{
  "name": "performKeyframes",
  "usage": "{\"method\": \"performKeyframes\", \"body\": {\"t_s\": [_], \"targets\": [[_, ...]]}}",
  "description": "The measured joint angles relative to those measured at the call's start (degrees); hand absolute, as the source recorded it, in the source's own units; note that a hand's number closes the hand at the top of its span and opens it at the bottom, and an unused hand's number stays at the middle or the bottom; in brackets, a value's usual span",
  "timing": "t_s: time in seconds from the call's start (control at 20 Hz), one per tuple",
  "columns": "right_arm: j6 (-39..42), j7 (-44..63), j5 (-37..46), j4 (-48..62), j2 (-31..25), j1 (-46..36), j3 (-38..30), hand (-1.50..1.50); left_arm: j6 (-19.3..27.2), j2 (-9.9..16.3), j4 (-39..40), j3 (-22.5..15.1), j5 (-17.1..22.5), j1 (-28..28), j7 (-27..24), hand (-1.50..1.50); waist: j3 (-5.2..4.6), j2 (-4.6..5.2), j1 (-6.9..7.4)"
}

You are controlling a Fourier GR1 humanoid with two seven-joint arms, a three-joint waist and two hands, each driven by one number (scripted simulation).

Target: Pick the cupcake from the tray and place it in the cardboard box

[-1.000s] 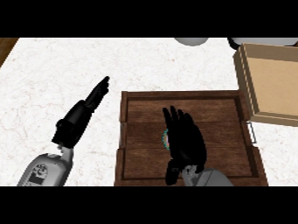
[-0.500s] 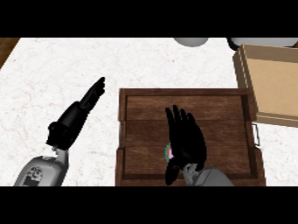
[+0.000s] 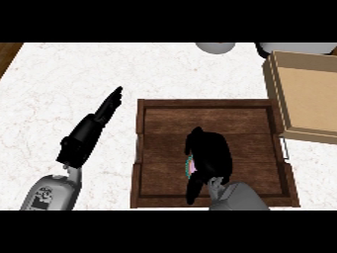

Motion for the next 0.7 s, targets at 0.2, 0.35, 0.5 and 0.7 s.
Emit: {"method": "performKeyframes", "body": {"t_s": [0.2,0.35,0.5,0.7], "targets": [[-1.2,-8.1,-1.2,-3.4,-7.9,3.6,-1.9,1.50,-0.6,0.6,0.9,1.6,0.5,-0.4,-0.4,0.00,0.13,0.25,-0.36],[-2.8,-19.2,-5.2,-5.3,-18.7,7.4,-6.9,1.50,-0.6,0.9,0.6,2.2,0.7,-0.2,-0.3,0.00,0.33,0.55,-1.11],[-6.7,-30.8,-8.5,-4.8,-27.9,11.3,-12.7,1.50,-0.7,1.1,0.7,2.7,1.0,-0.4,0.0,0.00,0.42,0.78,-1.49],[-13.9,-42.1,-11.3,-4.0,-35.6,15.9,-20.5,1.50,-1.4,1.8,1.3,3.4,1.1,-0.2,-1.0,0.00,0.45,0.91,-1.40]]}}
